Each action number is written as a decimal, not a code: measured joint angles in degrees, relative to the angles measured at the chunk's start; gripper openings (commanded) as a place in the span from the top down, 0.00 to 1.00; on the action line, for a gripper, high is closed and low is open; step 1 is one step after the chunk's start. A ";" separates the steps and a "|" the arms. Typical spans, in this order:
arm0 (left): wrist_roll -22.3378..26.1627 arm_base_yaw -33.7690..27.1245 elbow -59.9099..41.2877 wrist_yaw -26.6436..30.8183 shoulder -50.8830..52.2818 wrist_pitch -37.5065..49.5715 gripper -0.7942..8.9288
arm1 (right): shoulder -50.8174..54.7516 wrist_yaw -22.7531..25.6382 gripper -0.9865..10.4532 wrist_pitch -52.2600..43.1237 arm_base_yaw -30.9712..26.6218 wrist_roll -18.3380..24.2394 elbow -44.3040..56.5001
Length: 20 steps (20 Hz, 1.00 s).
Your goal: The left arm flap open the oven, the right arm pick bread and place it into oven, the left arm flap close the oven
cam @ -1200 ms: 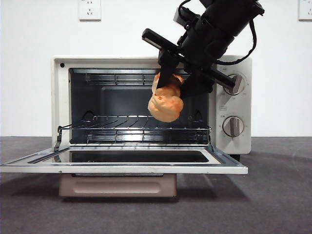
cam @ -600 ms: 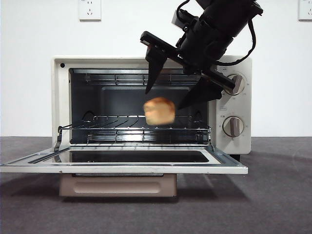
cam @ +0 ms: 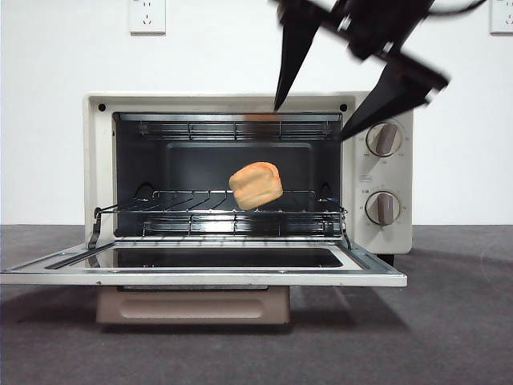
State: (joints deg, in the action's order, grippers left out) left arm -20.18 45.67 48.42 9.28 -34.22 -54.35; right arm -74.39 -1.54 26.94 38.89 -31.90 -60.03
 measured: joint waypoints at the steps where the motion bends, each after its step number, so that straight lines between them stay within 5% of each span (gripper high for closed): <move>1: 0.68 -0.98 0.00 -0.09 -2.27 0.35 0.90 | 2.49 0.00 0.56 3.10 0.85 0.90 0.00; 6: 7.28 -10.23 0.00 -11.54 -11.37 5.86 0.90 | 17.20 0.02 0.56 17.46 3.45 7.67 0.00; 14: 10.60 -36.92 -2.49 -39.82 -27.23 18.67 0.90 | 38.40 0.28 0.56 31.45 3.45 12.20 -0.07; 20: 5.79 -45.99 -14.71 -41.22 -30.42 28.81 0.90 | 47.15 1.95 0.56 34.40 3.45 12.11 -0.20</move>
State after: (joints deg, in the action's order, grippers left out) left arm -14.39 -0.32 33.71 -31.94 -64.64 -25.54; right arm -27.24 0.40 61.34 42.35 -19.79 -60.23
